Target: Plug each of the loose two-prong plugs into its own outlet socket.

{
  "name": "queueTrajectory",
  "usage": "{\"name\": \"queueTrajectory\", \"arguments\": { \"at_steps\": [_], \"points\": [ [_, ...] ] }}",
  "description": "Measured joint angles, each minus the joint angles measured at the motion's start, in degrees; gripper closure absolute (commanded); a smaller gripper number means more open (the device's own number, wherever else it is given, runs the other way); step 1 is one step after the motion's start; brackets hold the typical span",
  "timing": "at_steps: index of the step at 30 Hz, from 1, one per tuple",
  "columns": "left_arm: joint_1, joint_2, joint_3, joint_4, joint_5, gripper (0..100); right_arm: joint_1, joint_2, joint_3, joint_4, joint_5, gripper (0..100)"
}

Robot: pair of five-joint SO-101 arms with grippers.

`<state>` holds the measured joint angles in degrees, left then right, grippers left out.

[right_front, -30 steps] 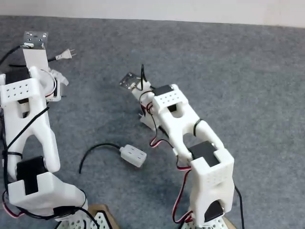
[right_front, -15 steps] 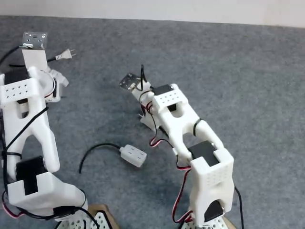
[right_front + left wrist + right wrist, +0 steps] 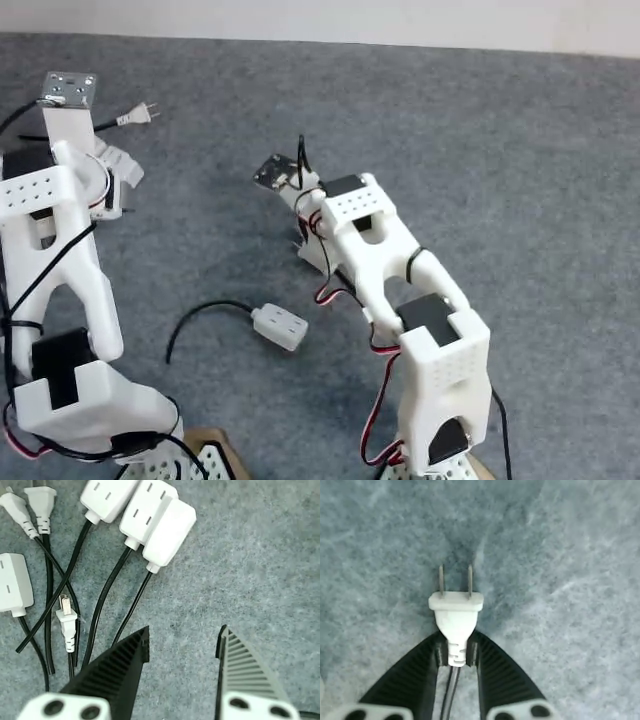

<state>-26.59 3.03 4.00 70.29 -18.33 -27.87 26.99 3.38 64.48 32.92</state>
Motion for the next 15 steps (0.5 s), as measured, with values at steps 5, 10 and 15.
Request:
{"name": "queueTrajectory", "arguments": {
  "at_steps": [5,10,15],
  "points": [
    [2.4,0.1,0.0,4.0,-5.6,77,0.0,-8.7,1.5,7.6,10.4,99.1],
    [6.2,0.1,0.8,10.4,-15.3,77,-0.1,-23.8,1.4,12.0,18.4,99.1],
    [7.1,0.1,3.7,10.8,-16.4,77,-0.1,-36.7,3.4,5.8,13.4,99.1]
  ]
}}
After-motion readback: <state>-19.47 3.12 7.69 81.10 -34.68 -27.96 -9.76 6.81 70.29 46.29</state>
